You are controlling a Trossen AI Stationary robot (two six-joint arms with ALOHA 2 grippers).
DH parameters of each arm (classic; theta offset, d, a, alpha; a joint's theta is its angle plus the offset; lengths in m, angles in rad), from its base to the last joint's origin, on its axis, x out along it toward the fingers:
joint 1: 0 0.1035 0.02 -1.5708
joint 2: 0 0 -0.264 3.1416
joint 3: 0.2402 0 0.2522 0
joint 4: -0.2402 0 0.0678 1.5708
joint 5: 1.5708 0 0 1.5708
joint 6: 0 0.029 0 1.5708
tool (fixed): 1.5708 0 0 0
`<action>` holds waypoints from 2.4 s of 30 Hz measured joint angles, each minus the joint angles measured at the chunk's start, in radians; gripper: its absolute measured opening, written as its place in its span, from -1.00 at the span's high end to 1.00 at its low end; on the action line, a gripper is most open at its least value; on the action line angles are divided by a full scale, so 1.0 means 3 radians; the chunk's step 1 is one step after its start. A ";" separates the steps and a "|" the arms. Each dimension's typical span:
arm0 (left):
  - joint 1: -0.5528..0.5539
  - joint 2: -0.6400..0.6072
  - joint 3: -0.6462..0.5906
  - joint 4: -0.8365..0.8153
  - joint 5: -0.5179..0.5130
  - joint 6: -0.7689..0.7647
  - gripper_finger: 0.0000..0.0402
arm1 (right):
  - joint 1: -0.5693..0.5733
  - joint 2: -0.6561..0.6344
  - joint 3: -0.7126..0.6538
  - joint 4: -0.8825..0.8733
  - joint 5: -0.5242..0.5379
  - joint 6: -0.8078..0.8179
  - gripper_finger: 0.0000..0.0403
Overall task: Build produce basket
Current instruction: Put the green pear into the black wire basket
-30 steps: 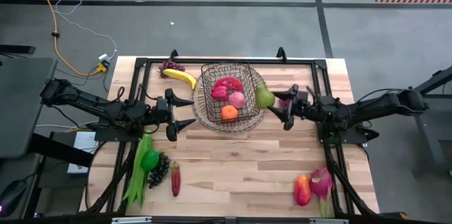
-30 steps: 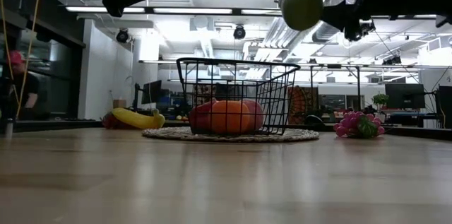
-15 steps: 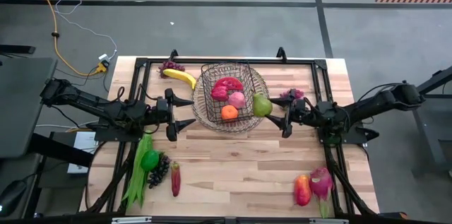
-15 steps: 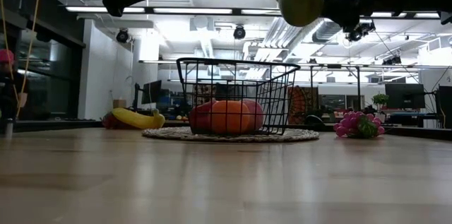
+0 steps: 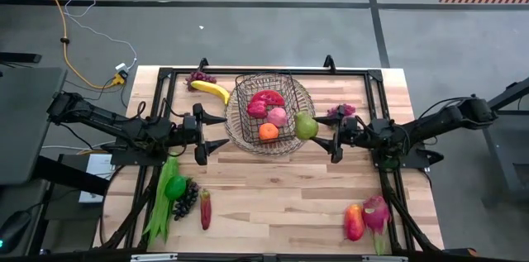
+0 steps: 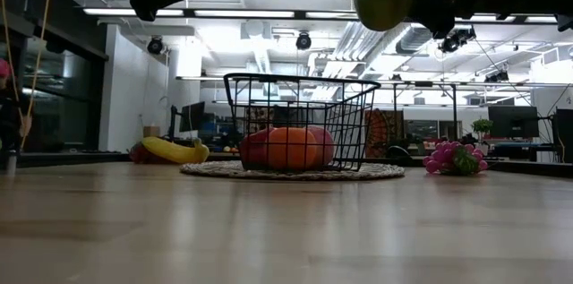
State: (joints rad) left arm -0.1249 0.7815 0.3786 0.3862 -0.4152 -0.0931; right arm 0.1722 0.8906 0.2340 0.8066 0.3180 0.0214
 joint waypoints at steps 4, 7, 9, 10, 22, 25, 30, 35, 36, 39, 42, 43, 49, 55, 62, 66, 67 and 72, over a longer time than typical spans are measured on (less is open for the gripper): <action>-0.0001 0.0000 0.0000 0.0000 0.0000 0.0000 -0.61 | -0.0011 0.0001 0.0010 0.0028 -0.0017 0.0015 -0.42; 0.0000 0.0000 0.0000 0.0002 0.0000 0.0000 -0.61 | -0.0056 0.0001 0.0167 -0.0181 -0.0024 0.0013 -0.42; 0.0000 0.0000 0.0000 0.0007 0.0000 0.0000 -0.61 | -0.0112 0.0005 0.0344 -0.0489 -0.0025 -0.0018 -0.42; 0.0000 0.0000 0.0000 0.0011 0.0000 0.0000 -0.61 | -0.0150 0.0021 0.0446 -0.0672 -0.0025 -0.0061 -0.42; 0.0000 0.0000 0.0000 0.0024 0.0000 -0.0002 -0.61 | -0.0820 0.1087 0.1737 -0.2024 -0.0302 -0.0249 -0.42; 0.0000 0.0000 0.0000 0.0023 0.0000 -0.0002 -0.61 | -0.0989 0.1506 0.2035 -0.2248 -0.0378 -0.0286 -0.42; 0.0000 0.0000 0.0000 0.0021 -0.0001 -0.0002 -0.61 | -0.1245 0.2106 0.2603 -0.2749 -0.0381 -0.0330 -0.42; 0.0000 0.0000 0.0001 0.0017 -0.0003 -0.0002 -0.61 | -0.1401 0.2610 0.3084 -0.3216 -0.0380 -0.0308 -0.42; 0.0000 0.0000 0.0000 0.0016 -0.0004 -0.0002 -0.61 | -0.1419 0.2687 0.3153 -0.3278 -0.0380 -0.0303 -0.42; 0.0000 0.0000 0.0001 0.0010 -0.0005 -0.0002 -0.61 | -0.1463 0.2874 0.3306 -0.3376 -0.0391 -0.0213 -0.42; -0.0001 0.0001 0.0001 0.0006 -0.0006 -0.0002 -0.61 | -0.1497 0.2984 0.3393 -0.3443 -0.0392 -0.0162 -0.42; 0.0000 0.0000 0.0001 0.0005 -0.0008 -0.0002 -0.61 | -0.1512 0.3000 0.3416 -0.3469 -0.0390 -0.0162 -0.42; 0.0000 0.0000 0.0001 0.0005 -0.0013 0.0025 -0.61 | -0.1543 0.2990 0.3429 -0.3524 -0.0105 -0.0272 -0.42; 0.0000 0.0000 0.0001 0.0002 -0.0025 0.0025 -0.61 | -0.1573 0.2984 0.3429 -0.3464 0.0028 -0.0257 -0.42; 0.0000 0.0000 0.0001 0.0001 -0.0025 0.0025 -0.61 | -0.1587 0.2984 0.3429 -0.3416 0.0028 -0.0123 -0.42; 0.0000 0.0000 0.0001 0.0001 -0.0025 0.0025 -0.61 | -0.1586 0.2982 0.3429 -0.3474 -0.0033 -0.0056 -0.42; -0.0001 0.0000 0.0001 0.0001 -0.0025 0.0025 -0.61 | -0.1586 0.2982 0.3429 -0.3490 -0.0076 -0.0008 -0.42; 0.0000 0.0000 0.0001 0.0001 -0.0025 0.0025 -0.61 | -0.1586 0.2982 0.3429 -0.3520 -0.0281 0.0003 -0.42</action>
State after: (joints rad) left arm -0.1251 0.7815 0.3790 0.3866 -0.4229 -0.0855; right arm -0.3035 1.7851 1.2629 -0.2494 0.2336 0.0224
